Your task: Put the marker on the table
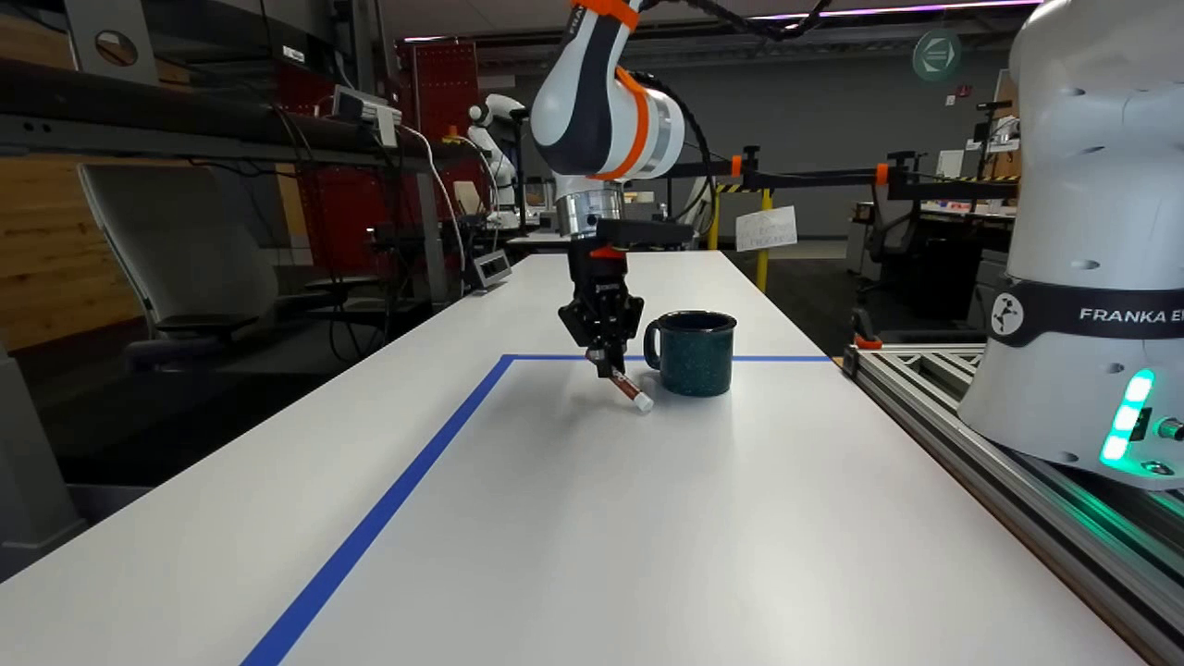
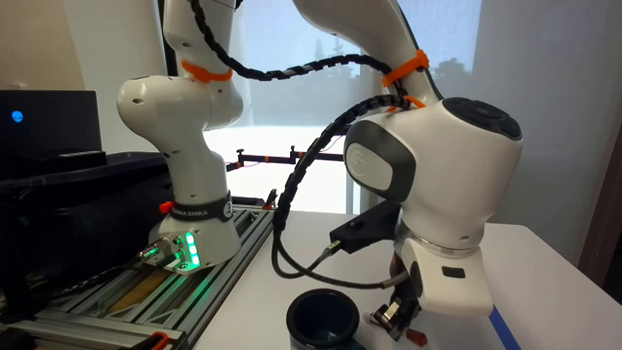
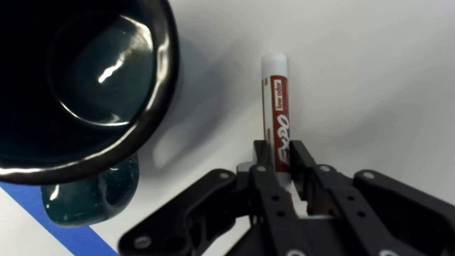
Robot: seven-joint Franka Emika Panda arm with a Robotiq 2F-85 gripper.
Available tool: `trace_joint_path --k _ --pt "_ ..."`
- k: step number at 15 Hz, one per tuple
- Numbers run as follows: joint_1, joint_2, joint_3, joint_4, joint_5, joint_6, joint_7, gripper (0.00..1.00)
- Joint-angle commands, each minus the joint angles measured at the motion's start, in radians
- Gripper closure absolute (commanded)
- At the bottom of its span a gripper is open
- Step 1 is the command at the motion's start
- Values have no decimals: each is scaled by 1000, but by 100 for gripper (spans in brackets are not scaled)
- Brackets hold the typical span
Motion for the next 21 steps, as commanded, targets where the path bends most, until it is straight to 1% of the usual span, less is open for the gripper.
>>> trace_joint_path --k 1,5,6,7,8,10,11,12,13,15,16,18,21 --pt "-19 20 28 -10 13 97 -56 95" --pt "-27 0 57 -51 7 200 -118 95" --pt "-23 -5 57 -63 -10 223 -122 95" --pt "-27 -11 65 -73 -9 244 -136 55" --pt "-24 -17 66 -86 -20 260 -139 55" --pt "-4 -30 47 -112 -67 279 -109 42" --pt "11 -40 32 -129 -99 293 -84 33" --pt "20 -51 21 -141 -129 284 -72 26" --pt "35 -70 4 -159 -169 287 -52 17" --pt "69 -112 -32 -189 -257 275 0 3" --pt "86 -135 -51 -201 -304 263 25 0" --pt "117 -188 -78 -226 -393 259 75 0" --pt "122 -269 -72 -253 -486 238 71 0"
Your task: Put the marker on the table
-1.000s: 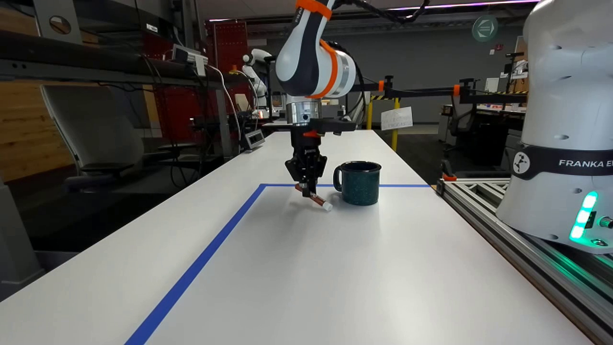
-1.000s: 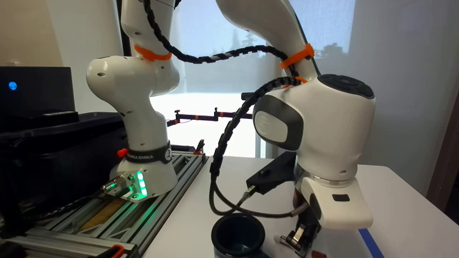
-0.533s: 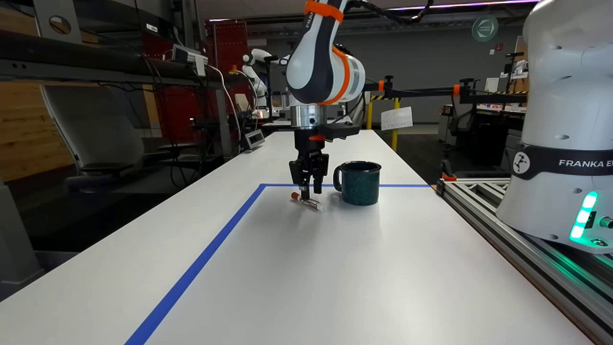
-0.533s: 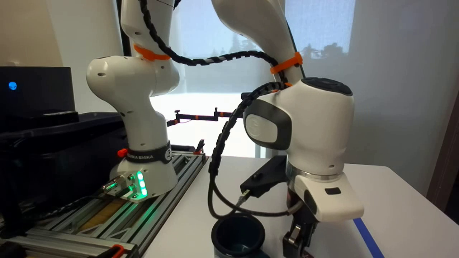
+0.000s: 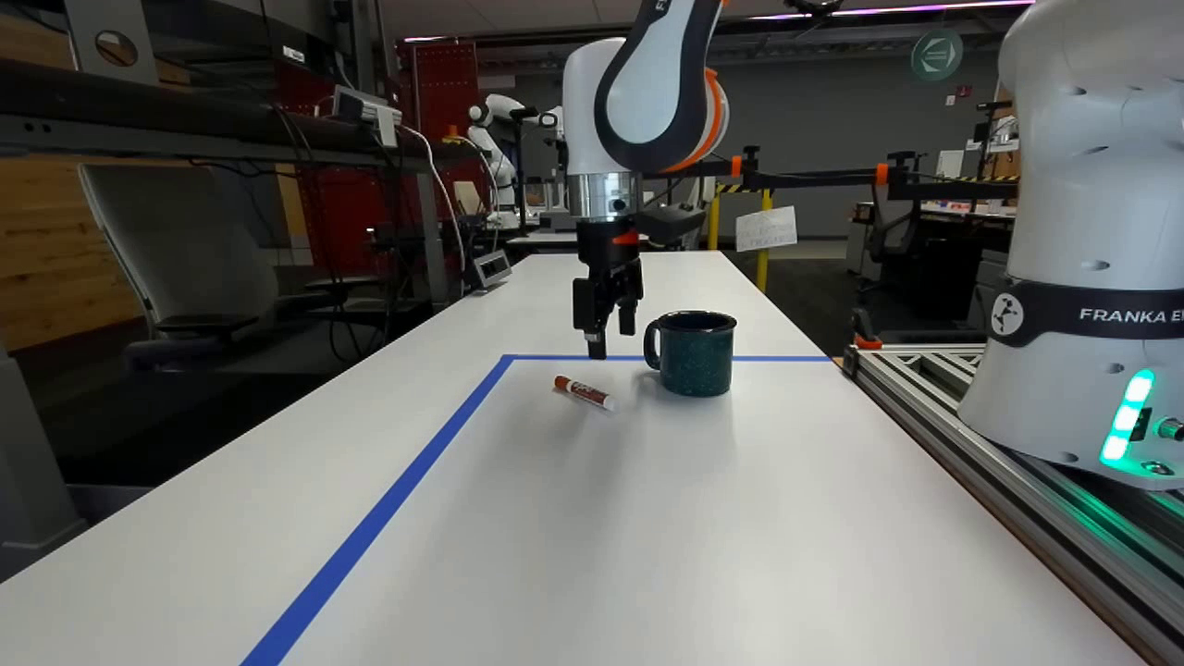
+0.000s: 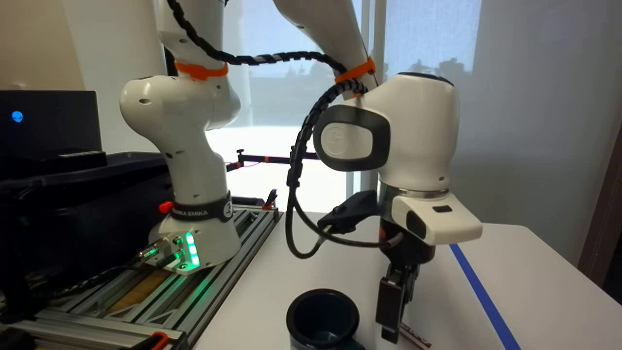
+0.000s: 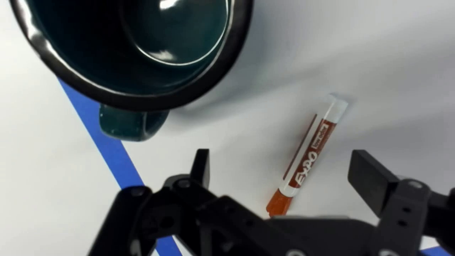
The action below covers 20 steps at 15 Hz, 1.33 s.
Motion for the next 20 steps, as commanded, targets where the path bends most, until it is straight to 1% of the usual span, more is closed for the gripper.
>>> trace_joint_path --k 1,4,6,8,10,11,13,14,16,17,20 --pt "16 -149 -7 -73 -117 -46 4 0" --pt "-1 -230 17 -111 -163 -71 -48 0" --pt "-5 -282 33 -132 -143 -112 -100 0" --pt "-1 -332 43 -150 -93 -192 -153 0" --pt "0 -375 48 -167 -75 -260 -155 0" --pt "-3 -394 51 -178 -76 -267 -136 0" --pt "-3 -422 52 -193 -66 -291 -138 0" --pt "-1 -399 54 -152 -66 -304 -141 0" --pt "-3 -412 55 -152 -70 -291 -137 0" --pt "-6 -373 58 -149 -83 -272 -126 0" --pt "-6 -382 59 -147 -83 -272 -126 0"
